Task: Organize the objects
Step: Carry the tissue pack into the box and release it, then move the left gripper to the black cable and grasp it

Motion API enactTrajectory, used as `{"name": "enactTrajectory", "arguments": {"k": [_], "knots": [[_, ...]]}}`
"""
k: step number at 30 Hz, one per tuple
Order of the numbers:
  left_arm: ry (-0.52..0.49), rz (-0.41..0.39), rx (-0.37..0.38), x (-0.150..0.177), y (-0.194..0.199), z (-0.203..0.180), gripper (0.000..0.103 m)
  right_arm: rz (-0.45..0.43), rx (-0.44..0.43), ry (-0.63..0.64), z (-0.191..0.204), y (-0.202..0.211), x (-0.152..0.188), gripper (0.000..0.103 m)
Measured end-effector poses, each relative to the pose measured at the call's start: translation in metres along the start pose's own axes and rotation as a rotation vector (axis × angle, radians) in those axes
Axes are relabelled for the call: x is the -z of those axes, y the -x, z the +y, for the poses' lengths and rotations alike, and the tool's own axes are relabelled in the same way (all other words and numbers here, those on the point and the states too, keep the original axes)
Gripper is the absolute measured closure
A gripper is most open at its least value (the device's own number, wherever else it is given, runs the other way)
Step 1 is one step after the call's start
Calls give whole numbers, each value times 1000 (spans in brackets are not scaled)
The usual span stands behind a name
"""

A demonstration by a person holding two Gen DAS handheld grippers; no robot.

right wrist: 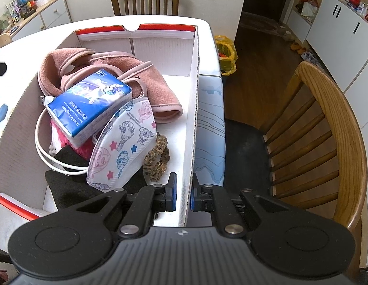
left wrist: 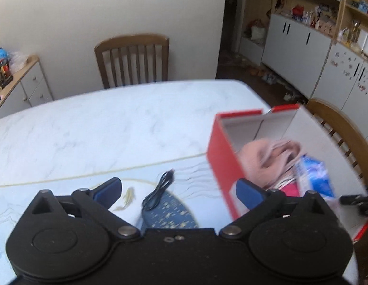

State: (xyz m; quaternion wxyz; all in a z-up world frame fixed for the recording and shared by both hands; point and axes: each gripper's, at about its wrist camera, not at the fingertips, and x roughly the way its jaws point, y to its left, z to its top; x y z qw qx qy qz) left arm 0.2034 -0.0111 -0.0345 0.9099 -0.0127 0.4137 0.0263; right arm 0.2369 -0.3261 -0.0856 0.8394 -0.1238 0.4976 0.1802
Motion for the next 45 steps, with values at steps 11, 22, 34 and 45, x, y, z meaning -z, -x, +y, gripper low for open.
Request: {"name": "enactTrajectory", "arguments": {"k": [11, 22, 34, 45], "knots": [[6, 45, -36, 18, -50, 17, 2, 26, 19, 2, 4, -5, -2, 93], [21, 100, -41, 15, -95, 29, 23, 56, 25, -19, 4, -10, -1, 93], [9, 167, -6, 13, -115, 32, 57, 72, 35, -29, 3, -14, -1, 93], [17, 182, -34, 11, -114, 31, 90, 72, 31, -26, 4, -16, -1, 93]]}}
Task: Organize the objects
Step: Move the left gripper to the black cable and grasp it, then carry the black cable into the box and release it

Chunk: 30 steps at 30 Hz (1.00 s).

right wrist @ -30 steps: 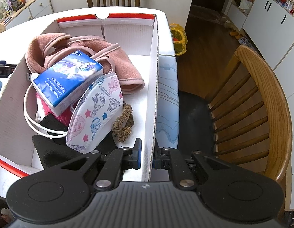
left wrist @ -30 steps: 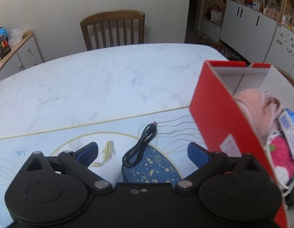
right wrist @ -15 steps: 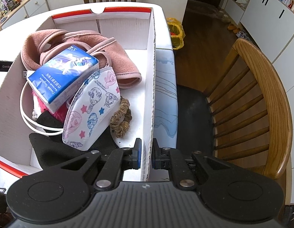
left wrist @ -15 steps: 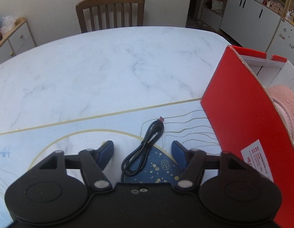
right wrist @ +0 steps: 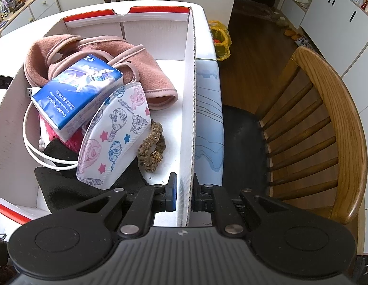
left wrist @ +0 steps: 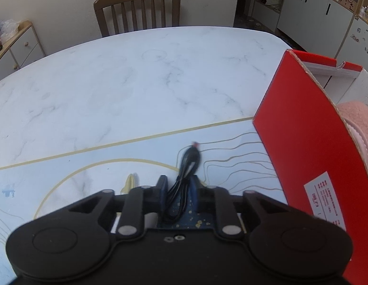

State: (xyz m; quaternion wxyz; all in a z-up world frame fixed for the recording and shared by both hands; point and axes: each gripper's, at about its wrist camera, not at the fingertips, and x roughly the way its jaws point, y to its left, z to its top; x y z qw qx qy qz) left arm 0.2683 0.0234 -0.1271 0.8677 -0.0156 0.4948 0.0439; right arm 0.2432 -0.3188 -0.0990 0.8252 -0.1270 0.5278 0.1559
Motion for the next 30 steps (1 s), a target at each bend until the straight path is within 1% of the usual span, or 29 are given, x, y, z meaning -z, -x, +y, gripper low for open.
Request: {"name": "enactTrajectory", "arguments": {"k": [1, 8, 13, 20, 26, 30], "knots": [[2, 1, -2, 0, 0, 0, 92, 0, 0, 1, 0, 0, 0, 93], [31, -7, -15, 5, 12, 0, 93, -9, -2, 4, 1, 1, 1, 93], [33, -10, -21, 8, 29, -1, 93, -16, -4, 11, 1, 1, 1, 93], [30, -37, -4, 11, 71, -4, 93, -25, -5, 23, 2, 2, 1, 93], [21, -80, 14, 11, 110, -9, 93, -36, -5, 32, 2, 2, 1, 93], [22, -123, 22, 10, 135, -14, 93, -40, -12, 31, 1, 2, 1, 94]]}}
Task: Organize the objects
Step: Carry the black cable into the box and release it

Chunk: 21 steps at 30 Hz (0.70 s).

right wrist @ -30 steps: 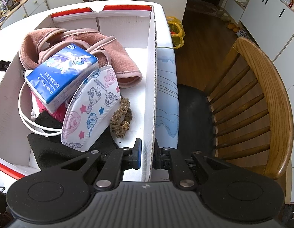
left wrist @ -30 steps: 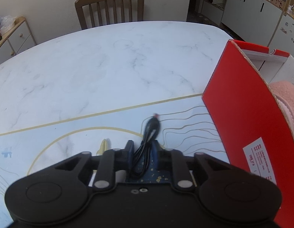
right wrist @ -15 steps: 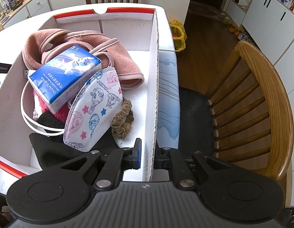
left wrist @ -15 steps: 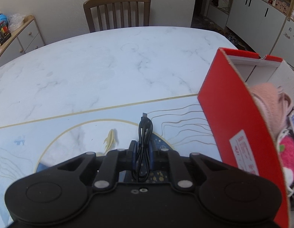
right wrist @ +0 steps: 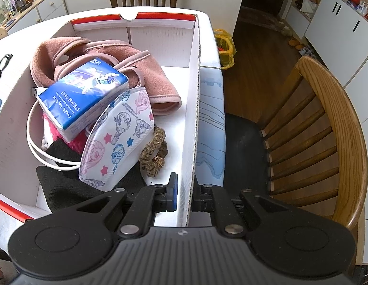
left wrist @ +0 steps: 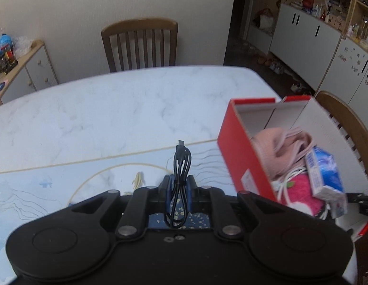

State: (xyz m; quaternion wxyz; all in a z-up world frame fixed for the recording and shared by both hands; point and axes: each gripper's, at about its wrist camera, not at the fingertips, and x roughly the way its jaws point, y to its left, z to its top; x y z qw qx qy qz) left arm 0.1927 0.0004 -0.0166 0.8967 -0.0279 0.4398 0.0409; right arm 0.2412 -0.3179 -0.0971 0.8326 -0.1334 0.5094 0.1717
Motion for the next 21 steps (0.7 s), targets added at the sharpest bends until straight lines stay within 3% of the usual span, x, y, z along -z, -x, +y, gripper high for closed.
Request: {"name": "enactTrajectory", "arguments": {"k": [5, 13, 21], "knots": [[-12, -45, 17, -9, 27, -10, 93, -6, -8, 3, -1, 1, 0, 94], [-31, -106, 113, -33, 59, -41, 93, -18, -23, 2, -3, 3, 1, 94], [-103, -89, 200, -38, 39, -94, 93, -25, -35, 1, -6, 4, 0, 94]]}}
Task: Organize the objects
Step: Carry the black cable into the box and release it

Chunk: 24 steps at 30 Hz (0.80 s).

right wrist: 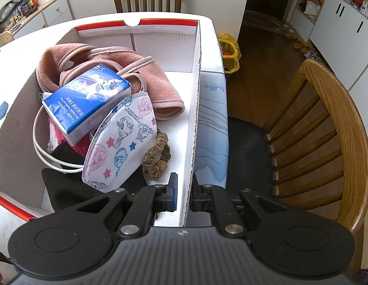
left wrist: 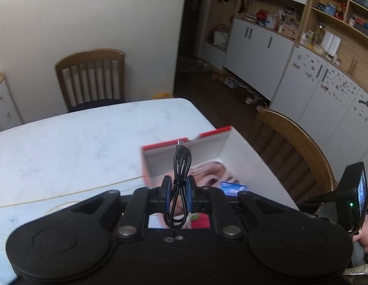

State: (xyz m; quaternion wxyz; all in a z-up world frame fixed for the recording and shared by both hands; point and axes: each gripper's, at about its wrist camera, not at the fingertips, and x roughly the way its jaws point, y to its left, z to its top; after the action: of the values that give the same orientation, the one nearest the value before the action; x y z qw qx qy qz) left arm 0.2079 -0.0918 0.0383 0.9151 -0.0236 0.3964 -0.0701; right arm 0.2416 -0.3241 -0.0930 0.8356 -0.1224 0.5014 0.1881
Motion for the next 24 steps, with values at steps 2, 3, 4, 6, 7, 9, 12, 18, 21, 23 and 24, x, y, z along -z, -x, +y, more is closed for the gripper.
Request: {"name": "enactTrajectory", "arguments": {"k": [2, 3, 4, 6, 7, 9, 12, 18, 21, 23, 24], "knots": [[-13, 14, 15, 1, -10, -8, 93, -2, -3, -1, -1, 0, 0, 94], [-20, 21, 21, 2, -16, -12, 93, -2, -3, -2, -1, 0, 0, 94], [-27, 29, 26, 2, -21, -16, 93, -3, -4, -2, -1, 0, 0, 94], [-34, 44, 35, 4, -31, -21, 93, -4, -5, -2, -1, 0, -1, 94], [-37, 51, 36, 5, -36, -24, 93, -4, -6, -3, -1, 0, 0, 94], [-42, 70, 37, 7, -46, -27, 93, -5, -6, -3, -1, 0, 0, 94], [-56, 98, 28, 13, -61, -30, 93, -5, -6, -3, -1, 0, 0, 94], [-68, 145, 17, 20, -85, -32, 93, -5, -6, -6, -1, 0, 0, 94], [-70, 165, 8, 23, -94, -31, 93, -6, -5, -6, 0, -1, -1, 94], [-68, 177, 5, 25, -99, -30, 93, -6, -5, -6, 0, -1, -1, 94], [-66, 184, 3, 25, -102, -29, 93, -6, -6, -7, 0, -1, -1, 94]]}}
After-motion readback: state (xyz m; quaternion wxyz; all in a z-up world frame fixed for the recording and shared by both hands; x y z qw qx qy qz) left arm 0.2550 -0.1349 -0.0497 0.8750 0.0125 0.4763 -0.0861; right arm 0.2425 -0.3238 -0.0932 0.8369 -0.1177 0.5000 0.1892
